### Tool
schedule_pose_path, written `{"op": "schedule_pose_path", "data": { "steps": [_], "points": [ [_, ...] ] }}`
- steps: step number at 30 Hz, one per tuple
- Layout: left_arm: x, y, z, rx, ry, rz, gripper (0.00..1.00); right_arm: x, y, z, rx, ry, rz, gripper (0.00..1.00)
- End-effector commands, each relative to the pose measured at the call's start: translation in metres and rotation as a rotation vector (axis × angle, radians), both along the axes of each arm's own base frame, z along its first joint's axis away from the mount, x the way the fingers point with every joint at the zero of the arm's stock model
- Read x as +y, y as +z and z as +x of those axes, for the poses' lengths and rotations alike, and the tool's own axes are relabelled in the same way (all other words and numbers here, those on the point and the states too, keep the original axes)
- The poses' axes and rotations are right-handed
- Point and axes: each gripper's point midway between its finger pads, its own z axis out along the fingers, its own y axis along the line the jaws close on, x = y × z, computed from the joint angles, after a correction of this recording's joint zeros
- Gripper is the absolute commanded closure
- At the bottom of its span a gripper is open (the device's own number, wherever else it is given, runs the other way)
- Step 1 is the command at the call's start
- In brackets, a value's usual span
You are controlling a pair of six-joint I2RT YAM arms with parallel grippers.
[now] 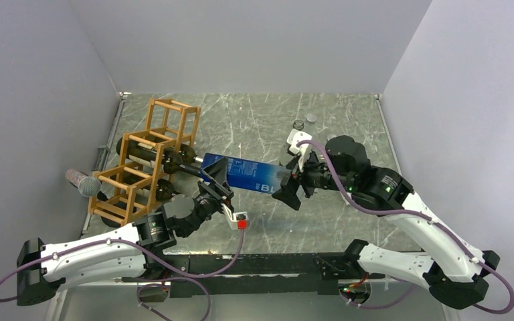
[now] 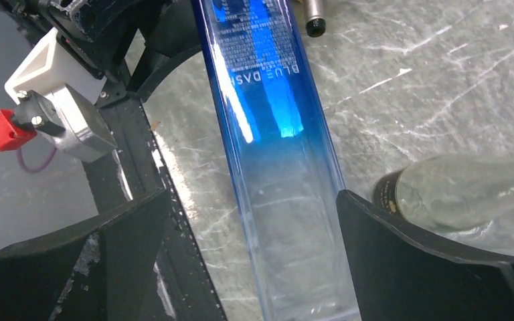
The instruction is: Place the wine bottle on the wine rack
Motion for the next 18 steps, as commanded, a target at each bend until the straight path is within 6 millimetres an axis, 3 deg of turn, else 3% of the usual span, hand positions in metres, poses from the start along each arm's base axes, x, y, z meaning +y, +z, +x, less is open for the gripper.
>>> {"op": "schedule_pose_path", "data": {
  "steps": [1, 11, 14, 18],
  "points": [
    [0.014, 0.100, -0.015, -0.189, -0.038, -0.340, 0.99, 0.012, -0.005, -0.001, -0.039, 0.097, -0.019, 0.00],
    [0.018, 0.108, -0.023, -0.214, -0.058, -0.366, 0.99, 0.013, -0.024, 0.015, -0.004, 0.036, -0.099, 0.00],
    [0.020, 0.108, -0.023, -0.213, -0.044, -0.349, 0.99, 0.013, -0.021, 0.009, 0.025, 0.046, -0.090, 0.01],
    [0.020, 0.110, -0.024, -0.181, -0.054, -0.358, 0.99, 0.014, -0.023, -0.005, 0.068, 0.097, -0.077, 0.11]
  ]
}}
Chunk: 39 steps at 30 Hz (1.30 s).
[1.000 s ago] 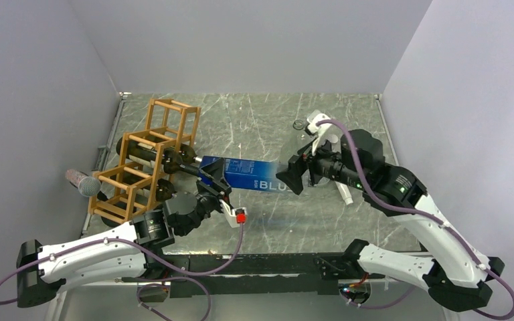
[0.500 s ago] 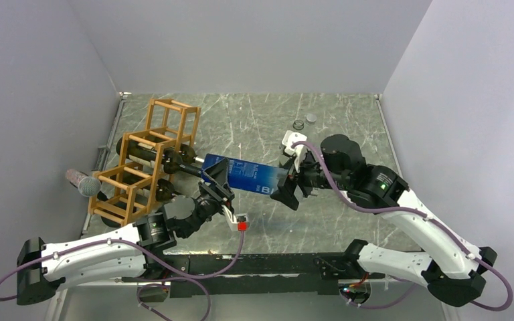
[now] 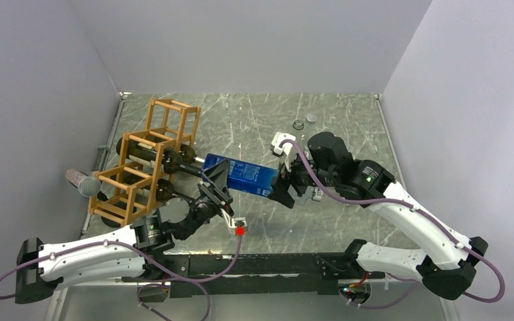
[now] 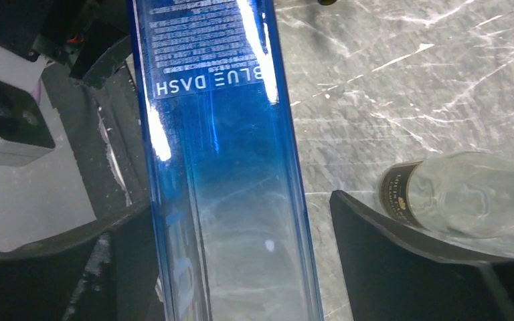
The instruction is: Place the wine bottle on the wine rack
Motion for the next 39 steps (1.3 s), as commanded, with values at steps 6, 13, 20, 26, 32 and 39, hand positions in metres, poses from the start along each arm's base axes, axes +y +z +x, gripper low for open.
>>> {"op": "schedule_pose_path", "data": {
  "steps": [6, 13, 20, 26, 32, 39],
  "points": [
    [0.021, 0.096, -0.007, 0.009, -0.007, -0.353, 0.99, 0.006, -0.004, -0.021, 0.115, 0.076, -0.009, 0.43],
    [0.016, 0.096, -0.007, 0.140, -0.016, -0.365, 0.99, 0.014, -0.011, -0.025, 0.158, 0.104, -0.036, 1.00],
    [0.016, 0.083, 0.000, 0.225, 0.044, -0.351, 0.35, 0.017, -0.016, -0.013, 0.174, 0.009, -0.054, 1.00],
    [0.024, 0.048, 0.005, 0.232, 0.111, -0.291, 0.01, 0.009, -0.001, 0.003, 0.132, -0.151, 0.008, 1.00],
    [0.023, 0.001, -0.005, 0.530, 0.146, -0.244, 0.01, -0.002, 0.006, 0.018, 0.098, -0.290, 0.040, 1.00],
    [0.025, 0.031, -0.035, 0.725, -0.008, -0.497, 0.01, -0.011, -0.009, 0.029, 0.097, -0.379, 0.040, 1.00]
  ]
}}
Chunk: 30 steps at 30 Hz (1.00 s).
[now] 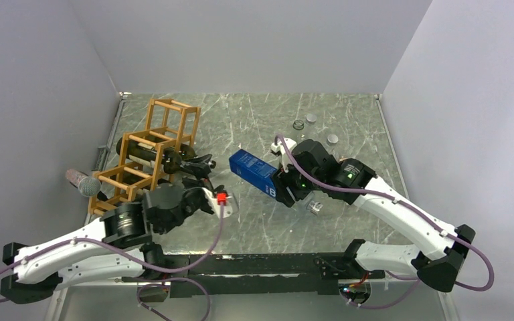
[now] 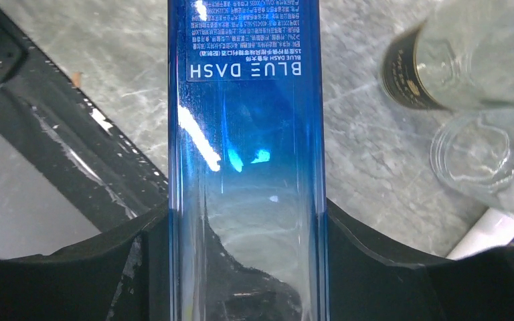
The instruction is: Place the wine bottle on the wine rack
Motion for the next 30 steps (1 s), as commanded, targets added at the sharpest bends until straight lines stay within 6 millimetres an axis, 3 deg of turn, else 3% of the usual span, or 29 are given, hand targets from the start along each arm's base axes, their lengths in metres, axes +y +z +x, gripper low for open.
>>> {"op": "schedule_pose_path", "data": {
  "steps": [1, 5, 7, 10, 15, 18, 23, 30],
  "points": [
    [0.006, 0.034, -0.022, 0.140, -0.033, -0.317, 0.01, 0.016, 0.048, 0.024, -0.154, -0.080, 0.193, 1.00],
    [0.036, 0.072, -0.008, 0.214, 0.196, -0.679, 0.01, 0.023, 0.038, 0.017, -0.110, -0.067, 0.235, 1.00],
    [0.056, 0.078, 0.000, 0.299, 0.382, -0.842, 0.01, 0.029, 0.033, 0.013, -0.082, -0.063, 0.274, 1.00],
    [0.060, 0.068, 0.001, 0.428, 0.533, -0.958, 0.01, 0.037, 0.029, 0.007, -0.049, -0.052, 0.336, 1.00],
    [0.080, 0.042, 0.007, 0.433, 0.743, -1.059, 0.01, 0.047, 0.038, -0.008, -0.011, -0.003, 0.445, 1.00],
    [0.105, 0.024, 0.005, 0.410, 0.868, -1.095, 0.01, 0.048, 0.046, -0.019, 0.004, 0.036, 0.489, 1.00],
    [0.142, 0.018, -0.008, 0.439, 1.005, -1.216, 0.02, 0.050, 0.054, -0.025, 0.010, 0.064, 0.527, 1.00],
    [0.130, 0.004, -0.003, 0.443, 1.035, -1.100, 0.01, 0.057, 0.050, -0.023, 0.027, 0.076, 0.521, 1.00]
  ]
}}
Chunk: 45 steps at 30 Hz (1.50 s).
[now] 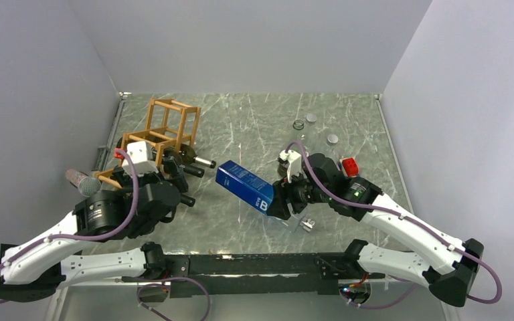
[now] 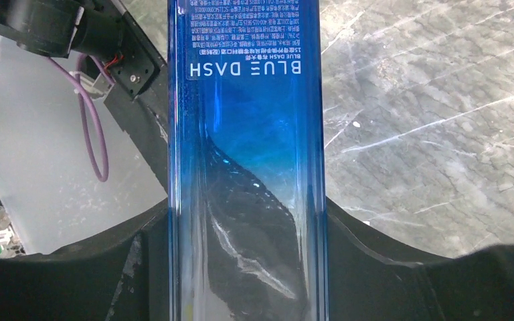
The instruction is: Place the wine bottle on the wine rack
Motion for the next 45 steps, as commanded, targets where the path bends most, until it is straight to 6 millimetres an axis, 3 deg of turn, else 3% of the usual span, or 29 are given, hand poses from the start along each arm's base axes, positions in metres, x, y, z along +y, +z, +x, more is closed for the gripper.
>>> {"op": "schedule_pose_path", "data": {
  "steps": [1, 6, 9, 14, 20, 27, 30, 36, 45],
  "points": [
    [-0.004, -0.001, 0.007, 0.013, 0.029, 0.031, 0.01, 0.032, 0.063, 0.016, -0.145, 0.033, 0.234, 1.00],
    [-0.037, -0.003, 0.036, 0.047, -0.125, 0.059, 0.02, 0.034, 0.064, 0.016, -0.142, 0.041, 0.239, 1.00],
    [-0.033, 0.000, 0.057, 0.055, -0.087, 0.057, 0.01, 0.035, 0.065, 0.015, -0.139, 0.045, 0.245, 1.00],
    [-0.002, 0.001, 0.093, 0.070, 0.040, 0.063, 0.04, 0.039, 0.065, 0.013, -0.124, 0.057, 0.257, 1.00],
    [0.070, -0.030, 0.130, 0.159, 0.186, -0.010, 0.27, 0.040, 0.059, 0.009, -0.109, 0.073, 0.266, 1.00],
    [0.094, -0.049, 0.147, 0.184, 0.175, -0.153, 0.35, 0.037, 0.057, 0.003, -0.111, 0.082, 0.276, 1.00],
    [0.092, -0.055, 0.152, 0.188, 0.144, -0.218, 0.43, 0.036, 0.058, 0.002, -0.118, 0.086, 0.283, 1.00],
    [0.076, -0.064, 0.160, 0.204, 0.082, -0.305, 0.46, 0.036, 0.054, 0.002, -0.120, 0.088, 0.284, 1.00],
    [0.058, -0.053, 0.162, 0.162, 0.038, -0.435, 0.77, 0.036, 0.048, 0.002, -0.120, 0.092, 0.283, 1.00]
  ]
}}
